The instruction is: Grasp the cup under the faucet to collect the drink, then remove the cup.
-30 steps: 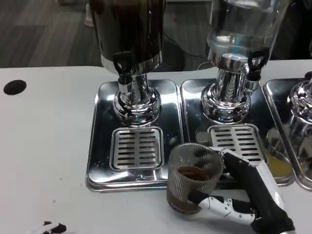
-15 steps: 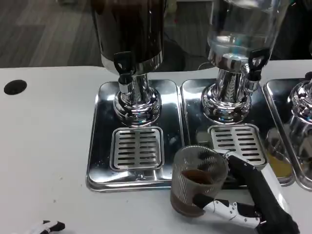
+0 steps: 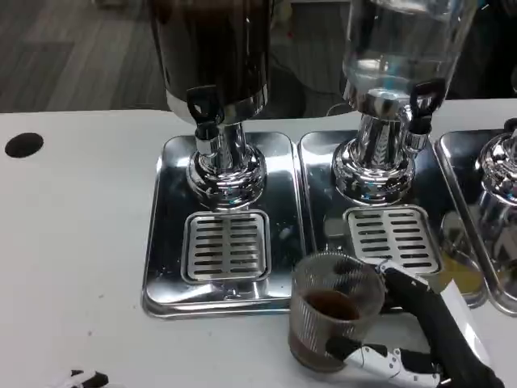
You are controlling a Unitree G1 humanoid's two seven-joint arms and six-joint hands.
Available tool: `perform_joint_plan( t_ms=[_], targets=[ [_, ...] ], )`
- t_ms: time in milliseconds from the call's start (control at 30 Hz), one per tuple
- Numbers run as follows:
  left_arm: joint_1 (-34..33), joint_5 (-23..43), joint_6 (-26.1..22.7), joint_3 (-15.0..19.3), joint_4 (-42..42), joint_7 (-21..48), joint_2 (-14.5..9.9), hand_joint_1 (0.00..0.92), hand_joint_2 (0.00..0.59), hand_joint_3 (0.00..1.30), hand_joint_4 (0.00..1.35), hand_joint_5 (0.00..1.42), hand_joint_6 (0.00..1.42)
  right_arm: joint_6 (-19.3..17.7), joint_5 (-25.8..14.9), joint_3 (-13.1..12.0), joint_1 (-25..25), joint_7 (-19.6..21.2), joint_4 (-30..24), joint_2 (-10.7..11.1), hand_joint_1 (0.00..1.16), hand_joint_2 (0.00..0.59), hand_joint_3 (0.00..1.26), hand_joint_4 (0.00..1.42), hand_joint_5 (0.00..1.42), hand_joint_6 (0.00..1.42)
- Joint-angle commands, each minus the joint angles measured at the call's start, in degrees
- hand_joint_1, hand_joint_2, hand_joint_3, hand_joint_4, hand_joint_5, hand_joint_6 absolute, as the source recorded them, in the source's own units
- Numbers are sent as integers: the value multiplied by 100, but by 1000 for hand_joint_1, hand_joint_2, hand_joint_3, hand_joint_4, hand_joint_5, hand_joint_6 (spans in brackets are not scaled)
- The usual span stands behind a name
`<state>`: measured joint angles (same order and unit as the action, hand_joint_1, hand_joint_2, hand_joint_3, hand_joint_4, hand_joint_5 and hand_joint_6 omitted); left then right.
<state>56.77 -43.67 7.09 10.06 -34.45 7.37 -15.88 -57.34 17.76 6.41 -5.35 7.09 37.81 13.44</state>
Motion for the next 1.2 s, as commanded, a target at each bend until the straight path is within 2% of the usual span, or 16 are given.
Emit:
perform_joint_plan(
  t_ms=[33, 667, 933, 1200],
  targets=[
    [117, 63, 81, 55, 32, -100, -21, 0, 109, 250, 110, 180, 415, -320, 39, -94, -48, 132, -209, 6, 715, 100, 511, 553, 621, 520],
    [430, 131, 311, 159, 66, -324, 9, 0, 106, 238, 110, 180, 416, -656, 442, -264, -159, 427, -168, 104, 730, 100, 511, 553, 621, 520],
    [446, 116, 337, 151, 76, -316, 4, 0, 106, 238, 110, 180, 416, -893, 902, -369, -150, 873, 116, 190, 725, 96, 511, 553, 621, 520],
    [478, 47, 292, 158, 60, -311, 28, 0, 106, 238, 110, 180, 416, -1113, 1383, -315, -9, 1489, 654, 275, 729, 88, 511, 553, 621, 520]
  ],
)
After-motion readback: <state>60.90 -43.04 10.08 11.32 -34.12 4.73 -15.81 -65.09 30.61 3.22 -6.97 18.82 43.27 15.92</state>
